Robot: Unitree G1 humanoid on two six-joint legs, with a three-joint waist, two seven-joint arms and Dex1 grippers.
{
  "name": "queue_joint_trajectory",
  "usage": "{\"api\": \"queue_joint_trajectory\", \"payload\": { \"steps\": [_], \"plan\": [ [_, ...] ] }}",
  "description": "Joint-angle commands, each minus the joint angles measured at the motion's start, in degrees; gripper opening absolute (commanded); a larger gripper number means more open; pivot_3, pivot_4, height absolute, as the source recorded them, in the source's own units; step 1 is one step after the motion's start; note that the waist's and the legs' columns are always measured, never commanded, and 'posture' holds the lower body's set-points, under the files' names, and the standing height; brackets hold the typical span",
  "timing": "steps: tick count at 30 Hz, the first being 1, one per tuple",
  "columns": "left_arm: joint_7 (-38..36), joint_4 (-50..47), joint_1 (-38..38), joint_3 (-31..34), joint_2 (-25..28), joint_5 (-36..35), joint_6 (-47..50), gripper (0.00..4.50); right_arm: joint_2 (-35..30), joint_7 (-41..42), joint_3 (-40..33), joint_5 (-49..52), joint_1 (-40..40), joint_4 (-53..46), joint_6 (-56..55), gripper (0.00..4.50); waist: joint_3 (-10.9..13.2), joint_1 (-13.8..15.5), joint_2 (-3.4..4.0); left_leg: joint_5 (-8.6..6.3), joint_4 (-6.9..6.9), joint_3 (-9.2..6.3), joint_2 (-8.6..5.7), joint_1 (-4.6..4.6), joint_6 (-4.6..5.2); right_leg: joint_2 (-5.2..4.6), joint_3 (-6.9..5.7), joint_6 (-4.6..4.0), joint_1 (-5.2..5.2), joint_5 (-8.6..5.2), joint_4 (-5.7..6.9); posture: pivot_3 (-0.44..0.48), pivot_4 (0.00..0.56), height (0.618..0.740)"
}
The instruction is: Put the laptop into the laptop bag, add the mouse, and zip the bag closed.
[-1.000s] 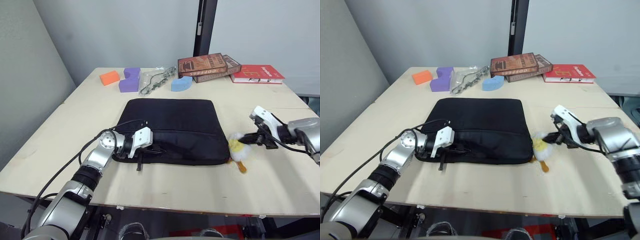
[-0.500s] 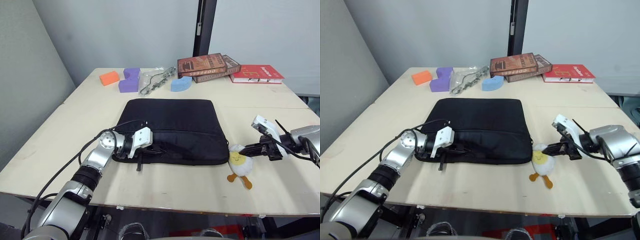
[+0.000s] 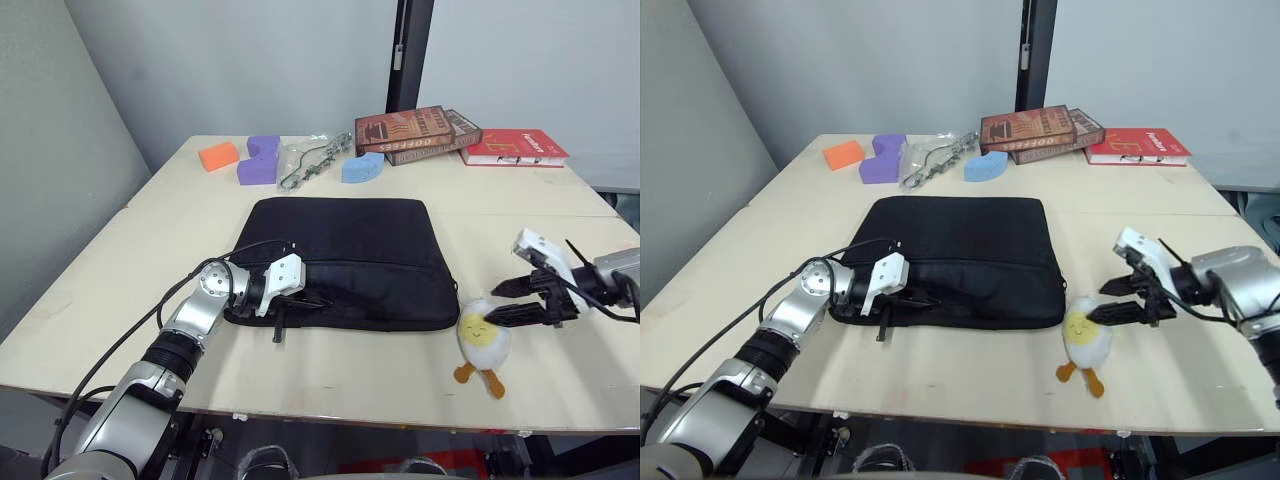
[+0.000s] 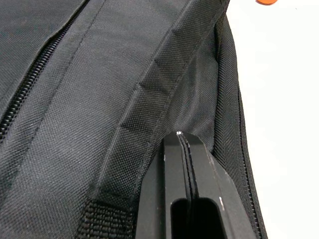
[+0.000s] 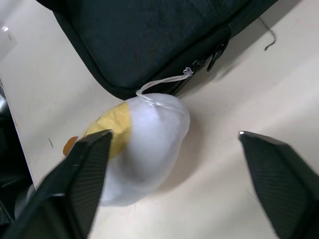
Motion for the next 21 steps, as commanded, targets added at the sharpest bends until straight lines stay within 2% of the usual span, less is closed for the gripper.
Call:
{"api": "queue_joint_trajectory", "payload": {
  "steps": [1,5,10,16,21],
  "plan": [
    [0.1,5.3,3.7,-4.7,0.7,6.1,4.5,0.0,-2.4,3.2,-1.8,0.7,-2.3,1.2,-1.6,4.46,0.0,0.0,0.01,0.0,0.0,0.0,0.0,0.0,0.0,0.0,0.0,-0.01,0.0,0.01,0.0,0.0,0.15,0.734],
    [0.0,5.6,3.4,-4.8,0.5,6.2,4.4,0.0,-3.4,5.8,-1.8,1.3,-4.9,3.2,-1.3,4.46,0.0,0.0,0.03,0.0,0.01,0.03,0.0,0.0,0.0,-0.01,0.01,-0.04,0.0,0.02,0.0,0.0,0.15,0.734],
    [-0.1,5.8,3.4,-4.6,0.4,6.0,4.6,0.0,-5.9,11.4,-2.0,3.6,-4.3,1.3,-2.1,4.46,0.0,0.1,0.04,0.0,0.02,0.04,0.0,-0.01,0.0,-0.02,0.0,-0.05,0.01,0.03,-0.01,0.0,0.15,0.734],
    [-0.4,4.6,3.5,-3.6,0.7,5.0,4.5,0.0,-7.4,12.2,0.4,1.6,-4.2,0.7,-10.2,4.46,0.0,0.1,0.03,0.0,0.03,0.06,0.0,-0.01,0.01,-0.03,0.0,-0.05,0.01,0.03,-0.01,0.0,0.15,0.734],
    [-4.2,-5.6,5.4,-0.6,4.1,-1.3,13.5,0.0,-6.6,12.0,-0.3,1.9,-4.6,0.8,-12.0,4.46,0.0,-0.2,-0.03,0.0,0.03,0.08,0.01,-0.06,0.01,-0.03,0.0,-0.04,-0.07,0.02,-0.01,0.0,0.15,0.734]
  ]
}}
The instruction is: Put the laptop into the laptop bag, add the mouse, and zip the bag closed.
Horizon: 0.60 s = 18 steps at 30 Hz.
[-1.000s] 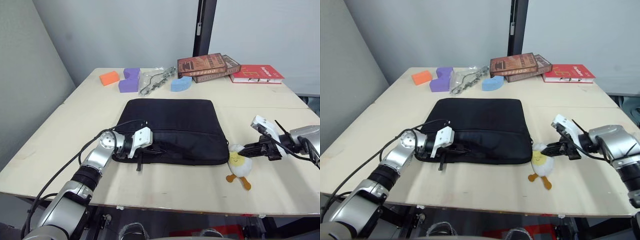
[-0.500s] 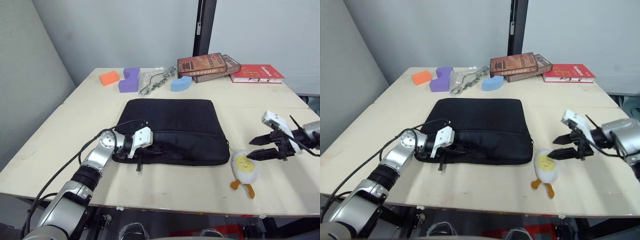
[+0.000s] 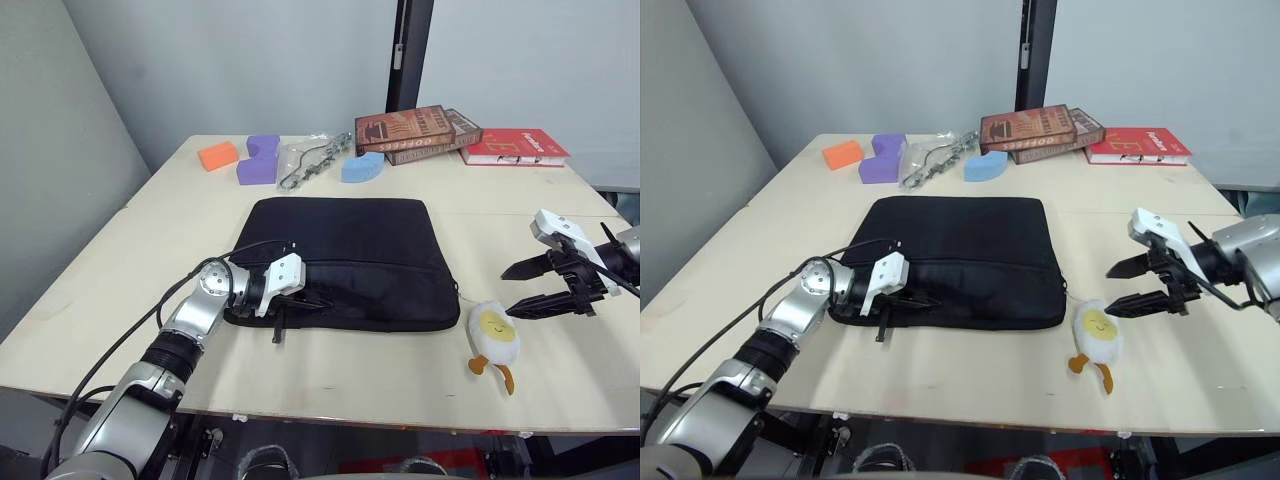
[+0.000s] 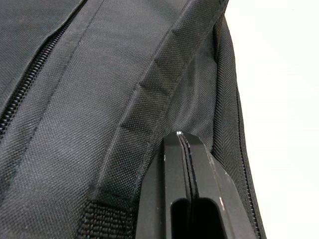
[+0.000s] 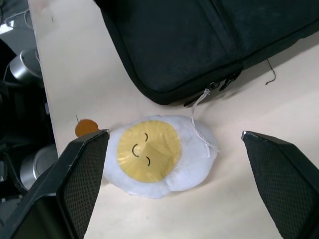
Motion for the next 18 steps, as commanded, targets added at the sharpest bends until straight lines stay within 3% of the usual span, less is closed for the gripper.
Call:
{"api": "queue_joint_trajectory", "payload": {
  "steps": [1,5,7,11,18],
  "plan": [
    [-3.0,-4.4,4.7,-0.4,4.0,-1.4,10.7,0.0,-0.7,2.7,-1.8,0.2,-0.2,-1.2,-2.7,4.46,0.1,-0.4,-0.05,0.0,0.0,0.0,0.01,-0.01,0.0,0.01,0.0,0.02,-0.02,-0.02,0.0,0.0,0.15,0.734],
    [-3.4,-16.5,7.1,4.3,9.1,-7.9,21.1,0.0,-4.0,1.1,-2.8,-4.0,2.8,-2.2,-10.8,4.46,0.4,-0.9,0.01,0.0,-0.08,0.09,0.11,-0.43,0.0,0.17,0.05,0.04,-0.67,-0.09,0.02,0.0,0.15,0.734],
    [-2.5,-21.5,8.0,6.7,11.0,-11.0,25.9,0.0,-4.4,-0.8,-5.2,-2.3,3.1,-4.8,-8.2,4.46,0.6,-1.1,-0.03,0.25,-0.05,0.05,0.15,-0.93,0.4,0.21,-0.03,-0.02,-1.13,-0.12,-0.01,0.0,0.15,0.734],
    [0.0,-26.6,9.1,11.8,14.2,-14.3,30.5,1.17,-9.0,-4.2,-8.1,-7.1,9.8,-9.3,-11.6,4.5,0.7,-0.5,-0.17,0.14,-0.03,0.01,0.27,-1.21,0.5,0.31,-0.16,-0.16,-1.35,-0.2,-0.01,0.0,0.15,0.734],
    [0.7,-33.1,10.8,20.9,22.6,-19.4,36.3,3.71,-8.6,-5.4,-23.8,1.3,21.2,-25.7,0.8,4.5,1.0,0.0,-0.31,0.01,0.33,-0.05,0.38,-1.2,0.5,0.37,-0.16,-0.23,-1.28,-0.23,0.16,0.0,0.15,0.734]
  ]
}}
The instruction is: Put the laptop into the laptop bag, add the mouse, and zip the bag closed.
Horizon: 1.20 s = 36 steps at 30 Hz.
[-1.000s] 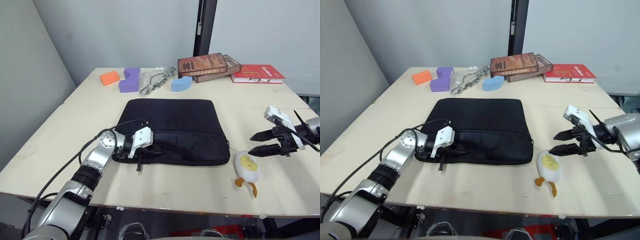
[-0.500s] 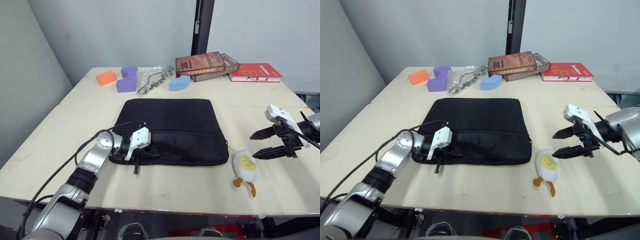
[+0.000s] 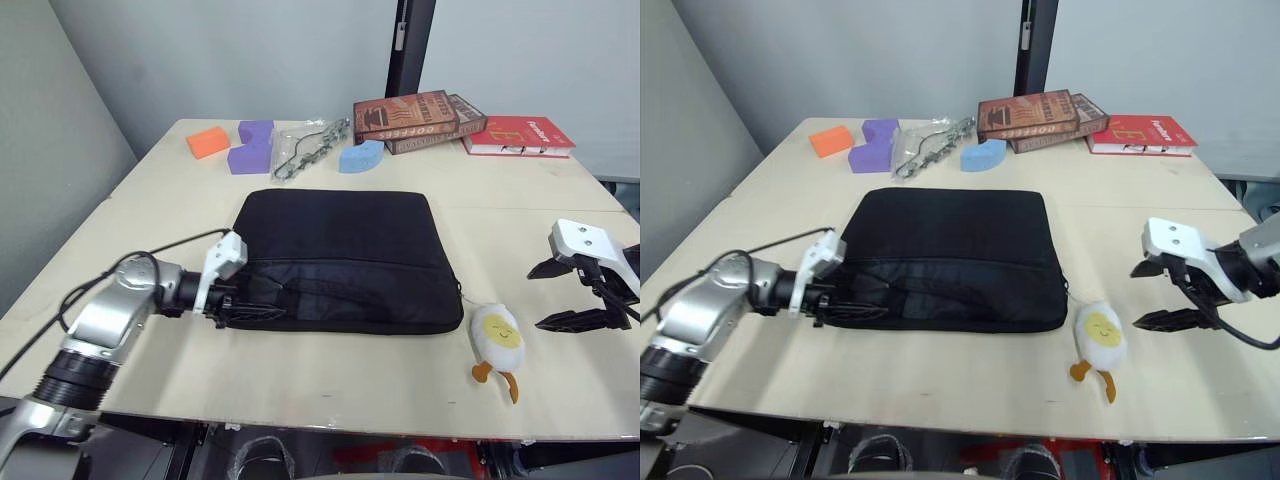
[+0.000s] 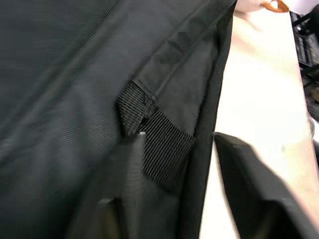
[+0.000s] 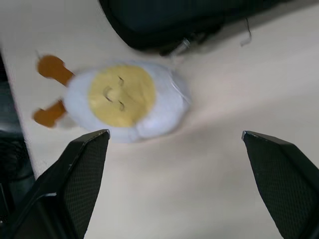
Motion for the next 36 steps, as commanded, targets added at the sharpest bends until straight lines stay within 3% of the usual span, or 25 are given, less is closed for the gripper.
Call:
{"api": "queue_joint_trajectory", "payload": {
  "steps": [1,2,10,14,36],
  "plan": [
    [0.2,-4.4,1.1,6.3,4.5,-3.3,2.3,4.07,0.1,-0.2,-9.7,3.5,4.5,-8.7,5.8,4.5,0.0,0.0,-0.01,0.0,0.04,-0.01,0.01,0.01,0.0,0.0,0.01,0.0,0.0,0.0,0.04,0.0,0.15,0.734],
    [0.5,-4.9,1.6,7.8,5.9,-3.6,2.8,4.45,0.7,-0.4,-12.0,4.6,5.9,-11.1,7.6,4.5,0.0,0.0,0.0,0.0,0.07,-0.02,0.02,0.02,0.0,0.01,0.01,0.0,0.01,0.0,0.08,0.0,0.15,0.734],
    [-2.4,-0.5,6.4,17.9,17.3,-3.1,1.7,4.48,2.4,1.3,-25.2,7.5,13.7,-19.7,15.3,4.5,0.1,0.0,-0.11,-0.03,0.49,-0.09,0.19,0.07,-0.05,0.13,0.05,0.01,0.05,0.0,0.39,0.0,0.15,0.734],
    [-2.4,6.5,6.4,17.6,20.6,0.8,-3.4,4.48,1.4,2.1,-27.8,5.2,15.5,-18.8,13.4,4.5,0.1,0.0,-0.07,-0.06,0.62,-0.11,0.23,0.1,-0.09,0.17,0.07,0.01,0.1,0.0,0.45,0.0,0.15,0.734],
    [-3.7,11.0,4.0,15.0,21.0,4.3,-9.3,4.48,1.4,1.4,-26.3,3.7,16.4,-16.0,10.7,4.5,0.1,0.0,-0.08,-0.2,1.28,-0.3,0.26,0.31,-0.32,0.16,0.08,0.0,0.4,0.01,1.11,0.0,0.15,0.734]
  ]
}}
